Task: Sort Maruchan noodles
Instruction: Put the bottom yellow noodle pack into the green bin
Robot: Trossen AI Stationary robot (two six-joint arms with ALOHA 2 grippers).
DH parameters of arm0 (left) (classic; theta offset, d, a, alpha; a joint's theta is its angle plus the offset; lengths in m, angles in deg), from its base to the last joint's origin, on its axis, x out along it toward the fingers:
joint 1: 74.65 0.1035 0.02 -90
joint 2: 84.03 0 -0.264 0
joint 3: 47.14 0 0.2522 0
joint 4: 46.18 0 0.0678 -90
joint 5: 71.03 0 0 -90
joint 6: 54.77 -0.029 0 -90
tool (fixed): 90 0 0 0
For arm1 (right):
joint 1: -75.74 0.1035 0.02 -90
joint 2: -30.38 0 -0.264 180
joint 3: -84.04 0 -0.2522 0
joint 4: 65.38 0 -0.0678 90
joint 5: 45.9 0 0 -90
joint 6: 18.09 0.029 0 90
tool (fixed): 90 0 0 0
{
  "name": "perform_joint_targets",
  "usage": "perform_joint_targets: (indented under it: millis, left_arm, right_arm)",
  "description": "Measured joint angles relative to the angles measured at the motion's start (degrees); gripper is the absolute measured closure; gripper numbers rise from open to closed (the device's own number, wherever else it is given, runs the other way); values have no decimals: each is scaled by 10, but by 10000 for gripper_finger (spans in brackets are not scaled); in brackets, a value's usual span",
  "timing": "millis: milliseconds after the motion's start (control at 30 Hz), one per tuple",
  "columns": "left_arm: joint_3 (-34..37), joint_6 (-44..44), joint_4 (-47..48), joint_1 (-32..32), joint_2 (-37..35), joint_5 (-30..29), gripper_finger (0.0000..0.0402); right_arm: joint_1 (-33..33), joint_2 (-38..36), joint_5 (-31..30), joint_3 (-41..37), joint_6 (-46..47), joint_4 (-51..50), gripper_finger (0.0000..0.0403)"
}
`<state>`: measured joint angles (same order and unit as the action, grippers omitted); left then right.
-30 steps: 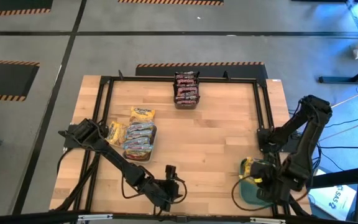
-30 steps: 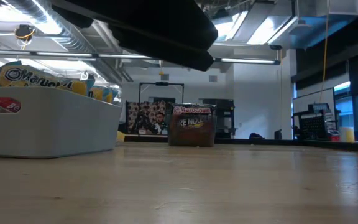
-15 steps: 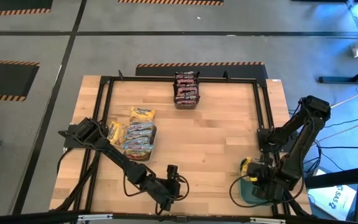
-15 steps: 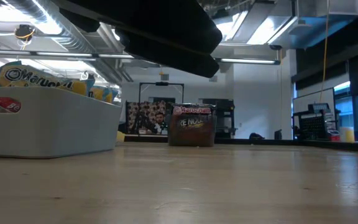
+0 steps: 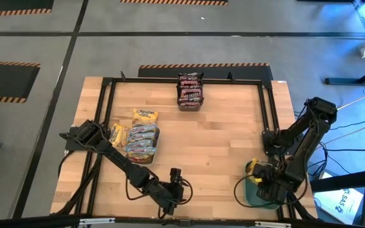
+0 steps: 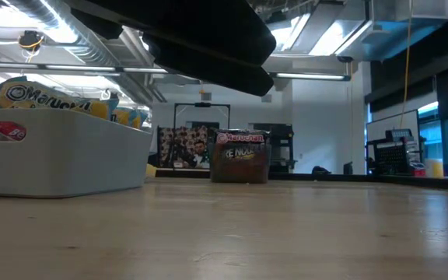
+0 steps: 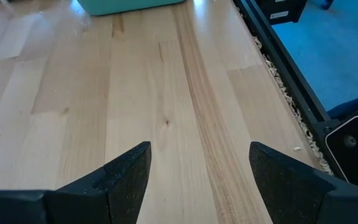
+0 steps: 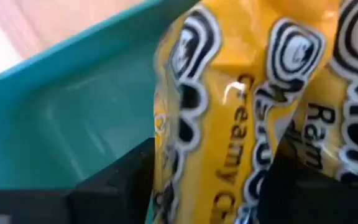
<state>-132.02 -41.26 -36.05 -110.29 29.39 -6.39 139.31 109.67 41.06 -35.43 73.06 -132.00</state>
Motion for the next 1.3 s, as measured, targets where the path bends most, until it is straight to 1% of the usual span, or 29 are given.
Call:
perform_joint_targets:
  millis: [133,400,467,533,600,667,733,867,1000,1133,1233,1300]
  left_arm:
    - [0,-1,0,0,0,0,134]
    - [0,-4,0,1,0,0,134]
    - [0,-4,0,1,0,0,134]
    - [0,-4,0,1,0,0,134]
    - [0,-4,2,1,-3,0,134]
    - [0,-4,3,1,-8,3,134]
    - [-2,-5,5,1,-11,10,134]
    - [-2,-4,23,-1,-11,24,134]
    - [-1,-3,32,-6,-11,26,134]
    - [-1,-5,32,-7,-11,26,134]
    - [-1,-6,32,-6,-11,26,134]
    - [-1,-6,32,-6,-11,25,134]
  right_arm:
    - [1,0,2,31,0,-28,182]
    - [-2,0,-5,120,0,-109,198]
    - [-12,0,-31,140,-1,-109,200]
    - [-27,0,-73,153,-2,-102,201]
    - [-47,0,-107,163,-22,-87,201]
    - [-69,-1,-125,165,-44,-79,201]
    - [-85,0,-120,164,-63,-77,201]
    - [-88,1,-65,164,-83,-65,201]
    - [-82,1,-17,164,-51,-23,201]
    - [-62,21,-30,164,-29,21,201]
    - [-43,42,-47,164,-23,33,201]
    - [-44,56,-34,164,-11,21,201]
